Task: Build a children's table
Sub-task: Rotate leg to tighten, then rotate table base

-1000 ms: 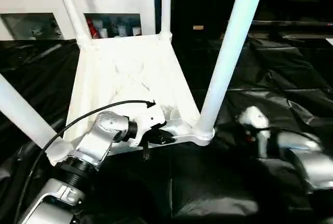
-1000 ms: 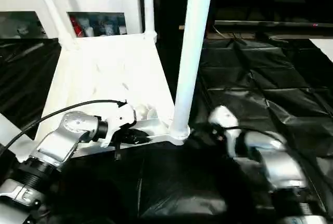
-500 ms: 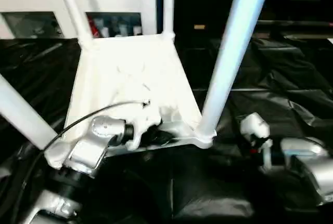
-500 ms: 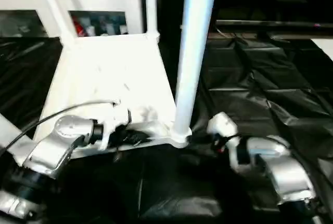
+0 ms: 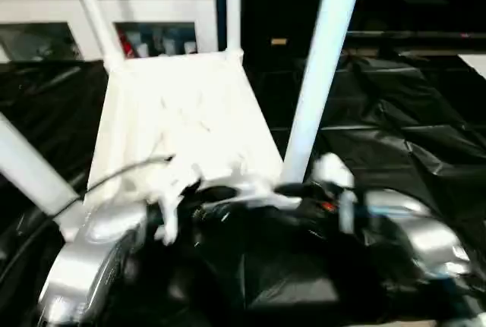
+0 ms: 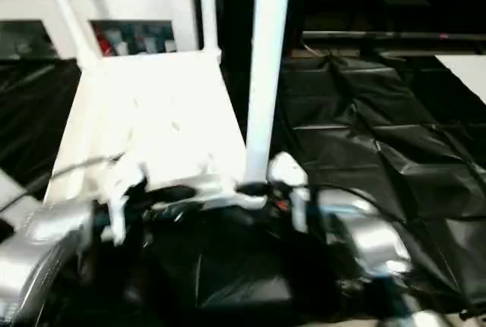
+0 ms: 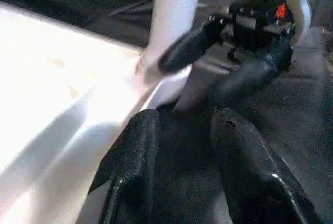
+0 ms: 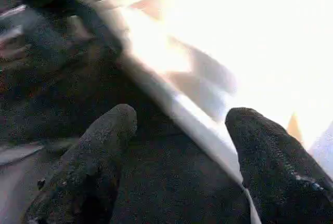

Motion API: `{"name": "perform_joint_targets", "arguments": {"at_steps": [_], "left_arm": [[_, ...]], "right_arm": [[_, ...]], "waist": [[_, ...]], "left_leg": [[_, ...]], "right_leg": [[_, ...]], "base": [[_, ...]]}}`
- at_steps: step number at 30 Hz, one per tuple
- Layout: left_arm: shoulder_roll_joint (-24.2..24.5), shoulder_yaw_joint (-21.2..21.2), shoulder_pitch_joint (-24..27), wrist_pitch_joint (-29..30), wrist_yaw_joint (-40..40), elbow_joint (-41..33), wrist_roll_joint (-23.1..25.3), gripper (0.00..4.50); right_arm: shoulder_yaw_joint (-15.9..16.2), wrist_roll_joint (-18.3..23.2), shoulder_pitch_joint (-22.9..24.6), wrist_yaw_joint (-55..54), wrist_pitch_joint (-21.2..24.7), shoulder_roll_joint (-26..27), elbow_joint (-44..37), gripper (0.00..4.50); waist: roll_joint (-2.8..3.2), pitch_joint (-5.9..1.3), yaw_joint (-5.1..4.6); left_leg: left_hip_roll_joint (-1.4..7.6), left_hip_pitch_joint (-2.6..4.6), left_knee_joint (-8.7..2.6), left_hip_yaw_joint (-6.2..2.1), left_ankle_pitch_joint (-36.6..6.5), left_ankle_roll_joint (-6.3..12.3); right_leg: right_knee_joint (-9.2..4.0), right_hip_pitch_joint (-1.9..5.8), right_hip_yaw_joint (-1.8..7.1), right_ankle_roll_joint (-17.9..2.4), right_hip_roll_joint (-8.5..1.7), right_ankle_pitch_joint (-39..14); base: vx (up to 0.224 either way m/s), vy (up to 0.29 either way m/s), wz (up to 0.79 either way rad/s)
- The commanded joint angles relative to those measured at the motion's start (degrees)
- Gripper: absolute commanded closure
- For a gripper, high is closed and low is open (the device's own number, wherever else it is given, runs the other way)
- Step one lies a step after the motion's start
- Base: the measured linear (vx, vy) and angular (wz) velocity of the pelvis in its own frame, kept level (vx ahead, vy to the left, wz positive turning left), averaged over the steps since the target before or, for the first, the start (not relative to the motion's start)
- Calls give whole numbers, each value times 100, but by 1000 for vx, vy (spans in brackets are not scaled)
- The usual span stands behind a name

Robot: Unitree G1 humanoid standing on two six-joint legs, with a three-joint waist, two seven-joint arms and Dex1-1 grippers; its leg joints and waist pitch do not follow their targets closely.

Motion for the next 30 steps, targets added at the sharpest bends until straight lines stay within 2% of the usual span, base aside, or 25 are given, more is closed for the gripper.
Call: {"name": "perform_joint_targets", "arguments": {"at_steps": [1, 2, 3, 4, 5, 6, 7, 8, 9, 10, 13, 14, 16, 17, 19, 20, 22, 24, 29, 30], "left_arm": [[-35, 26, 373, 67, 302, -268, 65, 234], [-30, 22, 446, 65, 342, -303, 77, 225], [-11, 39, 595, 38, 367, -342, 78, 206], [38, 85, 800, 0, 369, -398, 50, 206], [38, 85, 800, 0, 369, -398, 50, 206], [143, 168, 1005, -30, 278, -447, -5, 194], [203, 205, 1091, -20, 238, -482, -42, 180], [295, 272, 1194, -5, 159, -523, -115, 175], [357, 300, 1246, 8, 87, -540, -152, 168], [384, 312, 1269, 14, 54, -548, -169, 160], [753, 432, 1593, 63, -277, -689, -369, 138], [860, 516, 1692, 5, -353, -705, -407, 133], [950, 671, 1774, -56, -412, -696, -479, 117], [1129, 964, 1870, -181, -525, -641, -538, 106], [1195, 1051, 1903, -217, -559, -627, -565, 98], [1392, 1243, 1984, -343, -694, -585, -605, 83], [1540, 1398, 2050, -391, -844, -558, -673, 66], [1838, 1744, 2177, -478, -1156, -506, -829, 51], [2156, 2343, 2238, -534, -1533, -368, -1142, 15], [2189, 2487, 2200, -614, -1559, -313, -1186, 7]], "right_arm": [[-142, -271, -346, -649, -349, 148, 494, 125], [-157, -289, -393, -709, -425, 178, 562, 125], [-222, -313, -522, -910, -442, 250, 743, 125], [-303, -387, -704, -1247, -526, 344, 1041, 125], [-303, -387, -704, -1247, -526, 344, 1041, 125], [-395, -508, -902, -1705, -641, 433, 1388, 125], [-445, -563, -995, -1916, -676, 474, 1557, 125], [-508, -619, -1113, -2160, -716, 522, 1768, 125], [-538, -633, -1162, -2277, -724, 541, 1863, 125], [-552, -639, -1185, -2329, -728, 550, 1906, 125], [-639, -712, -1417, -2769, -955, 649, 2401, 125], [-656, -730, -1474, -2872, -1057, 674, 2529, 125], [-682, -718, -1544, -2944, -1167, 705, 2679, 125], [-727, -678, -1608, -2926, -1286, 741, 2819, 125], [-745, -668, -1634, -2904, -1341, 757, 2881, 125], [-749, -659, -1650, -2822, -1450, 776, 2938, 125], [-736, -641, -1616, -2746, -1477, 771, 2908, 125], [-711, -582, -1524, -2591, -1566, 759, 2839, 125], [-641, -531, -1260, -2389, -1628, 684, 2594, 125], [-630, -514, -1121, -2323, -1606, 634, 2402, 125]], "waist": [[-52, -249, -21], [-29, -245, -1], [-21, -255, 5], [-36, -243, 1], [-40, -239, -18], [-38, -239, -8], [-37, -243, -4], [-32, -241, -7], [-28, -246, 1], [-55, -240, 17], [-45, -253, -8], [-53, -251, -6], [-43, -262, -15], [-41, -264, -9], [-43, -263, -24], [-37, -263, -16], [-42, -260, -12], [-44, -259, -19], [-20, -252, -5], [-30, -251, -7]], "left_leg": [[241, 33, -460, -109, -1808, 7], [230, 83, -449, -103, -1938, -20], [236, 104, -438, -101, -1959, -36], [237, 115, -442, -98, -1982, -47], [233, 81, -457, -110, -1995, -68], [234, 85, -463, -109, -1999, -79], [226, 107, -450, -96, -1981, -101], [219, 98, -455, -97, -1985, -111], [218, 123, -442, -84, -2000, -121], [219, 135, -443, -79, -1993, -103], [224, 91, -469, -90, -1952, -136], [219, 105, -456, -76, -1907, -126], [211, 83, -453, -68, -1819, -105], [210, 102, -438, -55, -1790, -89], [207, 67, -447, -61, -1749, -64], [214, 97, -442, -56, -1762, -53], [208, 87, -442, -54, -1751, -33], [207, 95, -444, -49, -1771, -29], [212, 123, -454, -43, -1830, -70], [210, 120, -463, -48, -1875, -85]], "right_leg": [[-508, 175, 228, -892, -408, -2518], [-537, 137, 242, -798, -401, -2674], [-535, 123, 251, -786, -404, -2656], [-530, 102, 255, -814, -395, -2584], [-520, 125, 248, -817, -397, -2559], [-526, 130, 249, -792, -392, -2548], [-521, 96, 262, -830, -394, -2474], [-507, 115, 258, -830, -386, -2452], [-508, 91, 264, -839, -378, -2423], [-500, 84, 271, -830, -378, -2415], [-457, 125, 263, -844, -367, -2198], [-443, 108, 273, -876, -362, -2059], [-420, 140, 276, -907, -359, -1924], [-418, 121, 285, -945, -356, -1820], [-396, 154, 281, -972, -356, -1744], [-400, 135, 282, -987, -351, -1723], [-383, 145, 289, -997, -351, -1704], [-373, 135, 295, -1003, -337, -1678], [-369, 121, 312, -1029, -329, -1637], [-368, 132, 311, -1017, -321, -1638]], "base": [[0, 0, 0], [0, 0, 0], [0, 0, 0], [0, 0, 0], [0, 0, 0], [0, 0, 0], [0, 0, 0], [0, 0, 0], [0, 0, 0], [0, 0, 0], [0, 0, 0], [0, 0, 0], [0, 0, 0], [0, 0, 0], [0, 0, 0], [0, 0, 0], [0, 0, 0], [0, 0, 0], [0, 0, 0], [0, 0, 0]]}}
